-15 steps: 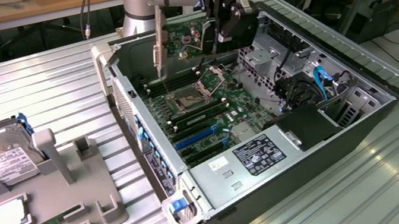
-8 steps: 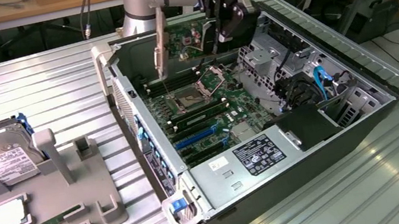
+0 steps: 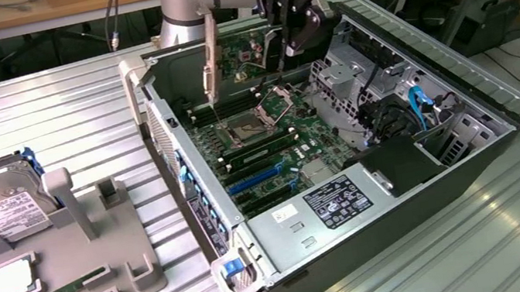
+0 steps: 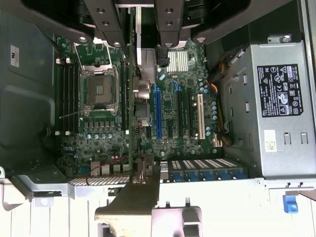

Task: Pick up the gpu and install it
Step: 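Insert the gpu into the slot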

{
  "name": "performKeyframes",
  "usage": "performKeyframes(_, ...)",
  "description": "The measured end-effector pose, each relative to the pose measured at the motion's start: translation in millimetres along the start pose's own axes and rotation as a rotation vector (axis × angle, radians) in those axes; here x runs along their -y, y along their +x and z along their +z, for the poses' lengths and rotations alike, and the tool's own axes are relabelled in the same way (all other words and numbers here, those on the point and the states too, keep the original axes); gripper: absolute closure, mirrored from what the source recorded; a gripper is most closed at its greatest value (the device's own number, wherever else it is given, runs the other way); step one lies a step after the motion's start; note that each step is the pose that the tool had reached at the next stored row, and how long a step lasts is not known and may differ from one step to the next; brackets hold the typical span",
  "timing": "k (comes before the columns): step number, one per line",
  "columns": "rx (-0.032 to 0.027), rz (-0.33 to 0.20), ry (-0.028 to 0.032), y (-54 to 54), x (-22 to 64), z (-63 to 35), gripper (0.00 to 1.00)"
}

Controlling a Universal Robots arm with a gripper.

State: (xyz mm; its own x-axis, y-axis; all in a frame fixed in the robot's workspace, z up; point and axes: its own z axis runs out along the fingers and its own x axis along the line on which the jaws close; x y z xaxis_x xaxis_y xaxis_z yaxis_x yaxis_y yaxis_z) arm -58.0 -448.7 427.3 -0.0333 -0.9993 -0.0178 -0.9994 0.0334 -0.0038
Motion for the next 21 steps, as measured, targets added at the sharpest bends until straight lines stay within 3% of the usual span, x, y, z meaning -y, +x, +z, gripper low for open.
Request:
performKeyframes(13, 0.0003, -0.041, 0.0, 0.1, 0.1, 5.1, 0.72)
performKeyframes(21, 0.0002, -0.052, -0.004, 0.2, 0.1, 9.0, 0.72)
